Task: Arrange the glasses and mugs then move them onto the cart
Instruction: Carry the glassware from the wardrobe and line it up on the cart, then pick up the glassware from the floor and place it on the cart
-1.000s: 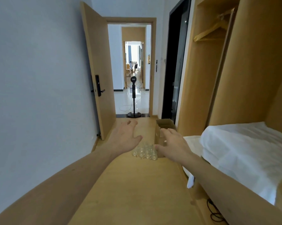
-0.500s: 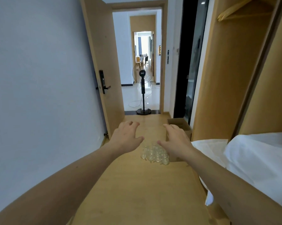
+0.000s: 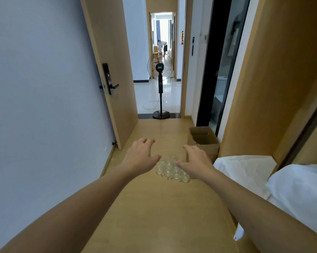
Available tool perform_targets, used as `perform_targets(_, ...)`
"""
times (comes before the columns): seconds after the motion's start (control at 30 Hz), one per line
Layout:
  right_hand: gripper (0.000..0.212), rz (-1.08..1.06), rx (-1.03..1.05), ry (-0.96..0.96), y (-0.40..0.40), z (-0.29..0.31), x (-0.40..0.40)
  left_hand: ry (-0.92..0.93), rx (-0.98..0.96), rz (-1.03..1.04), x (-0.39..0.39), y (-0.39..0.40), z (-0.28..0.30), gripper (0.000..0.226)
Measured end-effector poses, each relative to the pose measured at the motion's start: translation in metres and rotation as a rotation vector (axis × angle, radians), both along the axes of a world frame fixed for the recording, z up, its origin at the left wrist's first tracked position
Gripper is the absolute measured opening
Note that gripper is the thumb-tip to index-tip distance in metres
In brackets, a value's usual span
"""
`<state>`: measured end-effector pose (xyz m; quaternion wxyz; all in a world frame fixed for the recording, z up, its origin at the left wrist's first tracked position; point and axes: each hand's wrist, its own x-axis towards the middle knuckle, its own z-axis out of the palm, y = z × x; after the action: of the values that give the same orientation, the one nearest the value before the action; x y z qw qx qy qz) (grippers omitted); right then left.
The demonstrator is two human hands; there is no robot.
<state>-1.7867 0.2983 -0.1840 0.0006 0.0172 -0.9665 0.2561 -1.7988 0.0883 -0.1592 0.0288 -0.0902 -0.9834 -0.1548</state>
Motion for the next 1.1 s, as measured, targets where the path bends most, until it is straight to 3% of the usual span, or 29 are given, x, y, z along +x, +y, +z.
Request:
perform_targets(0.7, 0.078, -0.119, -0.003, -0.210, -0.078, -0.087, -0.288, -0.211, 0.077, -0.009, -0.319, -0.081, -0.087, 0.071)
perform_targets(1.1, 0.079, -0.141, -0.014, -0.409, -0.069, -0.162, -0.434, -0.414, 0.139, 0.063, -0.458, -0.076, -0.173, 0.067)
